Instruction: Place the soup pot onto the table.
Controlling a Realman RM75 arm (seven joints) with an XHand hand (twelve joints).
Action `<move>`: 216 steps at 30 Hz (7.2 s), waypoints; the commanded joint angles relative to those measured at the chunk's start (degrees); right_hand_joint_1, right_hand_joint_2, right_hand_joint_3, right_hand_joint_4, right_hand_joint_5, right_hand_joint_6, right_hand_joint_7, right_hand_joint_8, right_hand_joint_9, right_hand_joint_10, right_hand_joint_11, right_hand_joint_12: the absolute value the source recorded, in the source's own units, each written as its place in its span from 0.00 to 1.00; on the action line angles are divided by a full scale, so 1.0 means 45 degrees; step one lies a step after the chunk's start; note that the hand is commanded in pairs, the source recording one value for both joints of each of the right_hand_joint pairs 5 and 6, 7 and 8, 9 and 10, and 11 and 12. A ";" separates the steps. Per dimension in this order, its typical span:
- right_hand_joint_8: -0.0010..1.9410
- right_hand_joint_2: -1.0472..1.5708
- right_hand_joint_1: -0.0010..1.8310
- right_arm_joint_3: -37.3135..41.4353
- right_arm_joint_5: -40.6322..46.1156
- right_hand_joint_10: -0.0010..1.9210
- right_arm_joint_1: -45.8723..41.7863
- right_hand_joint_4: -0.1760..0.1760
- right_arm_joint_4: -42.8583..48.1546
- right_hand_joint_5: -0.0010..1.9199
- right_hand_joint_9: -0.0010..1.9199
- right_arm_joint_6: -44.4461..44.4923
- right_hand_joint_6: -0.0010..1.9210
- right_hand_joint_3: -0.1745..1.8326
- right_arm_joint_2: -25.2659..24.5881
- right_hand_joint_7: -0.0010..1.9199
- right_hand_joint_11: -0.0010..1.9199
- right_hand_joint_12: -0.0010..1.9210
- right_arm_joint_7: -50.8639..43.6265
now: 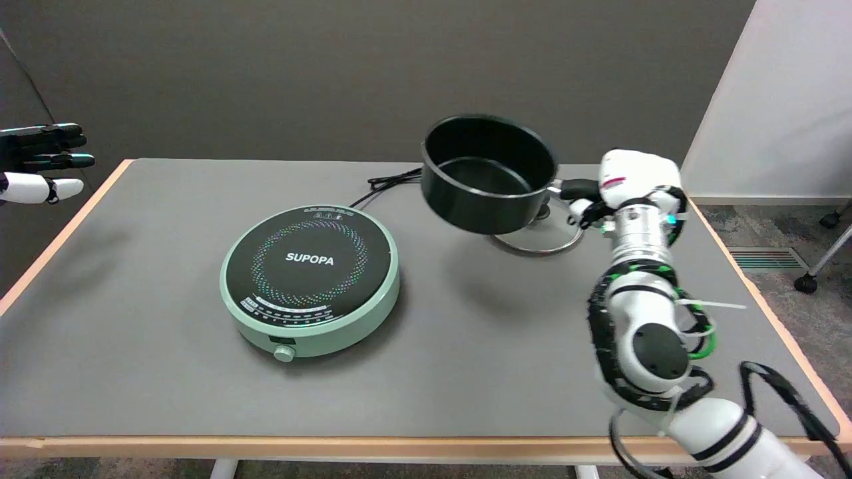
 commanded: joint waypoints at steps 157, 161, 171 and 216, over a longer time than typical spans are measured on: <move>0.26 0.33 0.45 0.4685 -0.4085 0.26 -0.5627 0.63 0.0400 0.26 0.26 0.4999 0.26 0.41 -0.0832 0.26 0.26 0.26 0.0142; 0.12 0.29 0.45 0.4854 -0.3992 0.12 -0.5516 0.66 0.0418 0.12 0.12 0.5408 0.12 0.36 -0.0809 0.12 0.12 0.12 0.0142; 0.00 0.23 0.45 0.5054 -0.4733 0.00 -0.4218 0.57 0.0672 0.00 0.00 0.5665 0.00 0.29 -0.0132 0.00 0.00 0.00 0.2487; 0.03 0.92 0.07 1.0496 0.9485 0.03 -0.0868 0.77 -0.3441 0.03 0.03 1.6644 0.03 0.00 0.3875 0.03 0.03 0.03 0.8061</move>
